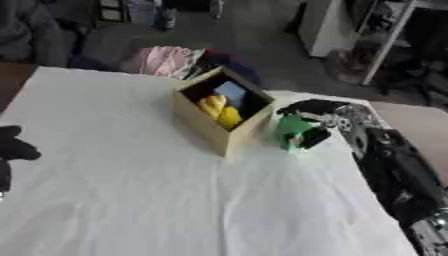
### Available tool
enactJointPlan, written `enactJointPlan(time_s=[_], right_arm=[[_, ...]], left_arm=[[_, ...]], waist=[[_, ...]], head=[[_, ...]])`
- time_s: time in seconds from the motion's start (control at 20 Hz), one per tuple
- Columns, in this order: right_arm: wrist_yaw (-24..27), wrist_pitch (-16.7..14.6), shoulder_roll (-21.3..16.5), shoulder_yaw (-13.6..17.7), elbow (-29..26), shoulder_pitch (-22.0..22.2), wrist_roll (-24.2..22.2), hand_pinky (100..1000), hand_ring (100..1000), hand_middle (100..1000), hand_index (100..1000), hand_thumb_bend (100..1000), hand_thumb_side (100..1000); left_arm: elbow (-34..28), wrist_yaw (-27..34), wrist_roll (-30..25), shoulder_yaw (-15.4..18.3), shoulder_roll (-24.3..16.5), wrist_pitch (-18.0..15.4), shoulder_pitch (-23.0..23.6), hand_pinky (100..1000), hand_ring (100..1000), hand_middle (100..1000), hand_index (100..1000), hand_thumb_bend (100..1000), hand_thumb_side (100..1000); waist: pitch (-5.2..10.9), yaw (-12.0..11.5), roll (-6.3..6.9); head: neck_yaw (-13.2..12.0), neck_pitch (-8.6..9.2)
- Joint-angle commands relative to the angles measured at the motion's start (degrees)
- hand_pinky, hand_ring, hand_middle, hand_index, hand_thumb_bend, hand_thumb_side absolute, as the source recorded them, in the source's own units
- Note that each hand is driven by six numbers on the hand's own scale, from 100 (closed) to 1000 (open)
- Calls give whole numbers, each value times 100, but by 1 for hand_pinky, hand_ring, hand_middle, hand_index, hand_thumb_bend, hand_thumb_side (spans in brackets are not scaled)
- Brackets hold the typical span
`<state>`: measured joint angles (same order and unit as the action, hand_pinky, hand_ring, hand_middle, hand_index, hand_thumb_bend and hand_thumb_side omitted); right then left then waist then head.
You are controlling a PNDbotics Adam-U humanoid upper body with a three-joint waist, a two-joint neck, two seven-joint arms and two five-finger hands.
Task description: Pick up objects on the table and place them in the box.
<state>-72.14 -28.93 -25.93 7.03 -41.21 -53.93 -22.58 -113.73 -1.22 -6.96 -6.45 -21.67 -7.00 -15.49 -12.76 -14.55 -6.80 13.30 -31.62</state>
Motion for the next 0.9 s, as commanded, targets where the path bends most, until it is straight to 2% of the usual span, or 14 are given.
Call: enactJointPlan(time_s=[0.05, 0.15, 0.25, 0.65, 0.7, 0.75, 0.9], right_arm=[[-22, 5, -101, 50, -10, -52, 246, 468, 578, 719, 874, 100, 352], [100, -31, -113, 64, -80, -64, 445, 357, 483, 635, 804, 100, 314], [276, -91, -141, 64, -164, -93, 583, 312, 446, 602, 764, 100, 288], [1090, -231, -323, 71, -628, -303, 727, 276, 417, 564, 733, 100, 225], [1164, -242, -331, 69, -692, -328, 757, 276, 418, 570, 735, 100, 541], [1231, -267, -332, 63, -767, -359, 803, 277, 419, 565, 737, 100, 212], [1391, -355, -292, 10, -1039, -439, 1021, 283, 423, 570, 747, 100, 196]], left_arm=[[-86, -14, 15, 58, -45, 6, -41, 774, 670, 612, 829, 100, 557], [-86, -14, 16, 59, -43, 11, -33, 774, 670, 612, 829, 100, 557], [-86, -13, 17, 60, -45, 17, -24, 774, 669, 612, 829, 100, 557], [-86, 14, 8, 55, -64, 18, 5, 774, 670, 612, 829, 100, 557], [-86, 19, 4, 52, -65, 17, 3, 774, 670, 613, 829, 100, 558], [-86, 16, 1, 50, -66, 16, 0, 774, 670, 612, 829, 100, 557], [-86, 45, -14, 38, -65, 12, -14, 774, 670, 612, 829, 100, 558]], waist=[[95, 13, 55], [101, 19, 56], [112, 25, 55], [189, 15, 25], [197, 8, 20], [205, -1, 16], [220, -35, 5]], head=[[4, 82], [-6, 82], [-10, 80], [-18, 56], [-16, 55], [-12, 53], [7, 50]])
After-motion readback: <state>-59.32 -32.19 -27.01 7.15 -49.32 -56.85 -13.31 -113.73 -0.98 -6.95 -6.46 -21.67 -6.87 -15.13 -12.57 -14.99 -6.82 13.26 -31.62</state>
